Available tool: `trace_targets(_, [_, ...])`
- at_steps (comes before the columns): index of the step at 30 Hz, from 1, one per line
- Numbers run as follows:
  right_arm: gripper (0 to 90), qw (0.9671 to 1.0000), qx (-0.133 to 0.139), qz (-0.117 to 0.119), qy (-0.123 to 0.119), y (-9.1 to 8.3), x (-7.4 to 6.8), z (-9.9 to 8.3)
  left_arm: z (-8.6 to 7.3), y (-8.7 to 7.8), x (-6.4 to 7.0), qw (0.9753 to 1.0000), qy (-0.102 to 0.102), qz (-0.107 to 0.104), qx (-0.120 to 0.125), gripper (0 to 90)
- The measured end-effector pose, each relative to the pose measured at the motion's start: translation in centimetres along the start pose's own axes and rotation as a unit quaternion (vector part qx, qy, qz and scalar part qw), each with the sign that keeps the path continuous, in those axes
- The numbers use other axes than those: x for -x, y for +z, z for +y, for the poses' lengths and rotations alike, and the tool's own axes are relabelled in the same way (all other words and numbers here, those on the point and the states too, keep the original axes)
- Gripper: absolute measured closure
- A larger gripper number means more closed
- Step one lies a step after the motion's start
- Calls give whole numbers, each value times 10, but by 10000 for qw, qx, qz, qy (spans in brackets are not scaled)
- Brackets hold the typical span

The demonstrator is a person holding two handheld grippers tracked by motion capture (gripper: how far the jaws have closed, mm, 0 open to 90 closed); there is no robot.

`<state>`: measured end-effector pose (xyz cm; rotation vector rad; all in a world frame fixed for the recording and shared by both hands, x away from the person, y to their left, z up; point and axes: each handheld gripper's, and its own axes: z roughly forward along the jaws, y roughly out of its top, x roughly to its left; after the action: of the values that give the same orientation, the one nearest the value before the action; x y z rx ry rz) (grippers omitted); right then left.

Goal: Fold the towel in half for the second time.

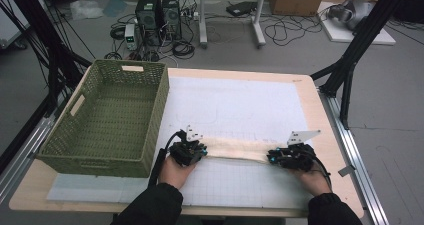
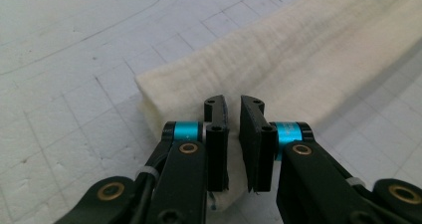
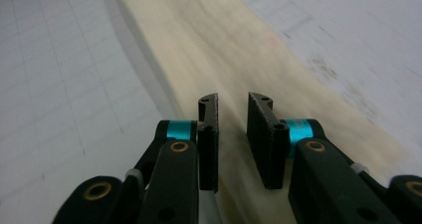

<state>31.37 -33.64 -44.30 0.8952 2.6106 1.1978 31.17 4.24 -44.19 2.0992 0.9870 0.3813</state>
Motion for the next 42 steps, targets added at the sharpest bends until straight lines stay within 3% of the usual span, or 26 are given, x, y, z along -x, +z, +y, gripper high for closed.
trace_targets(5, [738, 9997, 141, -135, 125, -14, 5, -15, 0, 0, 0, 10000, 8, 16, 3, 801])
trace_targets(9, [717, 9997, 106, -202, 109, -13, 3, -14, 0, -1, -1, 10000, -96, 14, 16, 789])
trace_targets(12, [675, 9996, 173, -174, 125, -14, 1, -11, 1, -4, -1, 9999, -50, 52, 143, 741])
trace_targets(17, [654, 9980, 588, -167, 142, -23, -2, -3, 4, -14, -6, 9990, -180, 15, 416, 728])
trace_targets(20, [669, 9974, 645, -291, 164, -26, -1, -2, 5, -14, -9, 9989, -221, 171, 388, 728])
trace_targets(22, [677, 9981, 432, -381, 231, -24, 2, -7, 3, -10, -11, 9989, -235, 352, 206, 729])
trace_targets(24, [680, 9986, 131, -442, 241, -19, 5, -12, 1, -7, -13, 9990, -246, 382, 55, 724])
trace_targets(26, [677, 9984, 231, -366, 365, -18, 6, -16, 0, -5, -13, 9989, -251, 396, 37, 715])
trace_targets(32, [630, 9977, 361, -489, 311, -23, 3, -12, 1, -10, -15, 9983, -336, 456, 163, 664])
trace_targets(38, [481, 9933, 377, -798, 744, -26, 12, -18, -2, -4, -16, 9981, -429, 438, -25, 617])
trace_targets(40, [493, 9934, 259, -735, 838, -22, 13, -20, -2, -4, -16, 9981, -489, 377, -29, 635])
trace_targets(42, [573, 9942, 242, -575, 874, -18, 13, -20, -2, -4, -16, 9983, -533, 224, -33, 704])
